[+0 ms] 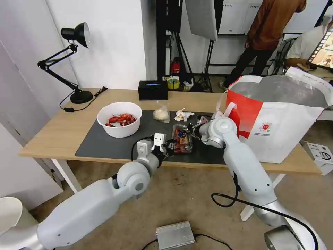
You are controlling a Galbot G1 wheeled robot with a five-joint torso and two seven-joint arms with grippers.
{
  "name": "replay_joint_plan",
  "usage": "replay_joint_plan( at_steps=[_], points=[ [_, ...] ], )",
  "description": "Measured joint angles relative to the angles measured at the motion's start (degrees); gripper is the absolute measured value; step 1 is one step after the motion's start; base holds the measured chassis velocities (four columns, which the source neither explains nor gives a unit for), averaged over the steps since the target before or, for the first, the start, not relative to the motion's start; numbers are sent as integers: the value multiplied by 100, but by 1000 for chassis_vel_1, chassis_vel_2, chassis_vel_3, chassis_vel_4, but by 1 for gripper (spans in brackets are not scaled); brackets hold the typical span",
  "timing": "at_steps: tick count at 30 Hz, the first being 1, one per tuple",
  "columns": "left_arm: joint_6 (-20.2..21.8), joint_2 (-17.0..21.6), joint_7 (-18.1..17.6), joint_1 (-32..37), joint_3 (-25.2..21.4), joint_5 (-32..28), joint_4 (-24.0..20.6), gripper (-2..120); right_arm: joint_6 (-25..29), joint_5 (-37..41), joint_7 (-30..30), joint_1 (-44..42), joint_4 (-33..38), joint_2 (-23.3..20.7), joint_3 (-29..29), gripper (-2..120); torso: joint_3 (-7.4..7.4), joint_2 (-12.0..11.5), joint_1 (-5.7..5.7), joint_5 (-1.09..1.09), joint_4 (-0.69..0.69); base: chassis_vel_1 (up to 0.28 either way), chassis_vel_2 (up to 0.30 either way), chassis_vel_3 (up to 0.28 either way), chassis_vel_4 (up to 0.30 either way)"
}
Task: Pick up the trash from the table and place it into the takeout bag.
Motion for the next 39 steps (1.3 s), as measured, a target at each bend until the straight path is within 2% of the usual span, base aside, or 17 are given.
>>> replay_joint_plan(
  at_steps=[2, 4, 7, 8, 13, 17, 18, 22, 39],
  points=[
    [3, 59, 0, 90, -85, 11, -56, 39, 0, 12, -1, -1, 10, -6, 15, 1, 0, 0, 0, 0, 0, 0, 0, 0, 0],
    [8, 188, 12, 316, -308, 52, -179, 51, 0, 23, -5, -2, 33, -11, 41, 1, 0, 0, 0, 0, 0, 0, 0, 0, 0],
    [9, 259, 24, 467, -456, 76, -267, 58, 1, 27, -5, -2, 46, -11, 53, 1, 0, 0, 0, -1, 0, 0, 0, 0, 0],
    [9, 295, 34, 544, -528, 85, -313, 66, 2, 30, -4, -2, 55, -11, 60, 1, 0, 0, 0, -1, 0, 0, 0, 0, 0],
    [13, 450, 98, 908, -838, 131, -521, 78, 6, 45, 7, 2, 103, -9, 84, 1, 0, 0, 0, -1, -1, 0, 0, 0, 0],
    [14, 697, 246, 1601, -1471, 244, -860, 98, 12, 123, 18, 45, 263, -34, 118, 1, -1, 0, -1, 0, -1, 0, 0, 0, 0],
    [14, 697, 246, 1601, -1471, 244, -860, 98, 12, 123, 18, 45, 263, -34, 118, 1, -1, 0, -1, 0, -1, 0, 0, 0, 0],
    [15, 761, 421, 2485, -2269, 525, -1167, 100, 25, 229, 44, 137, 490, -130, 144, 1, -1, 1, -1, 0, 0, 0, 0, 0, 0],
    [-109, 655, 431, 3436, -3025, 889, -1514, 100, 169, 831, 248, 591, 1468, -487, 172, 1, -1, 1, -1, 0, -1, 0, 0, 0, 0]
  ],
)
